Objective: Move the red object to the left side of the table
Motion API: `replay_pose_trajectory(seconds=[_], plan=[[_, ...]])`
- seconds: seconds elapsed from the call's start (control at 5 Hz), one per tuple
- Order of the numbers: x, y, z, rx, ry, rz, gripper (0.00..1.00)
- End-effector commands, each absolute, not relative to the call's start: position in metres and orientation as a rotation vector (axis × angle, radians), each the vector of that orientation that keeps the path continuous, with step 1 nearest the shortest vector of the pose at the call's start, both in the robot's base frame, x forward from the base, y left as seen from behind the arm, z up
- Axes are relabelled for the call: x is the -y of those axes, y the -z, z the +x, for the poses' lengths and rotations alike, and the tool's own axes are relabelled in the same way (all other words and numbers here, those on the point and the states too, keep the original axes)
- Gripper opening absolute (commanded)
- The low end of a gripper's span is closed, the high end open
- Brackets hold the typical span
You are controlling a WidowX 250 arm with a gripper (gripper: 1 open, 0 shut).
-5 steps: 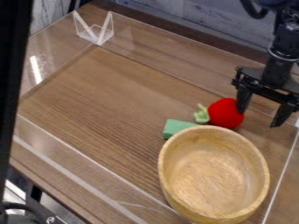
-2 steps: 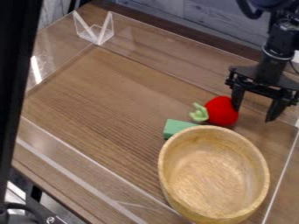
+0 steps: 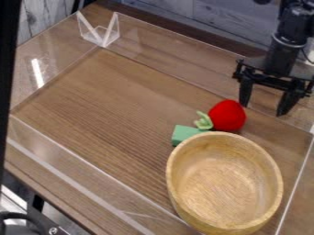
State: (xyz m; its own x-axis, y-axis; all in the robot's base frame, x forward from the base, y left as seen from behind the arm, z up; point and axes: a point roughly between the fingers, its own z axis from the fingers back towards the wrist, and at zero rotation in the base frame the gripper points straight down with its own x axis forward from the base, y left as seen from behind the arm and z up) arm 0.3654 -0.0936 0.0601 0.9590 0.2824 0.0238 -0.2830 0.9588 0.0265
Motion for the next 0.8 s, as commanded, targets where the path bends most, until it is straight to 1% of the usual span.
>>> replay_pose_trajectory(seconds=[0.0, 0.2, 0.4, 0.6], plan=[[0.098, -0.111, 0.374, 0.132, -0.283, -0.020, 1.00], [0.096, -0.117, 0.372, 0.129, -0.280, -0.019, 1.00], [0.088, -0.104, 0.378, 0.106, -0.350, -0.001, 1.00], [0.077, -0.090, 0.376, 0.081, -0.425, 0.019, 1.00]])
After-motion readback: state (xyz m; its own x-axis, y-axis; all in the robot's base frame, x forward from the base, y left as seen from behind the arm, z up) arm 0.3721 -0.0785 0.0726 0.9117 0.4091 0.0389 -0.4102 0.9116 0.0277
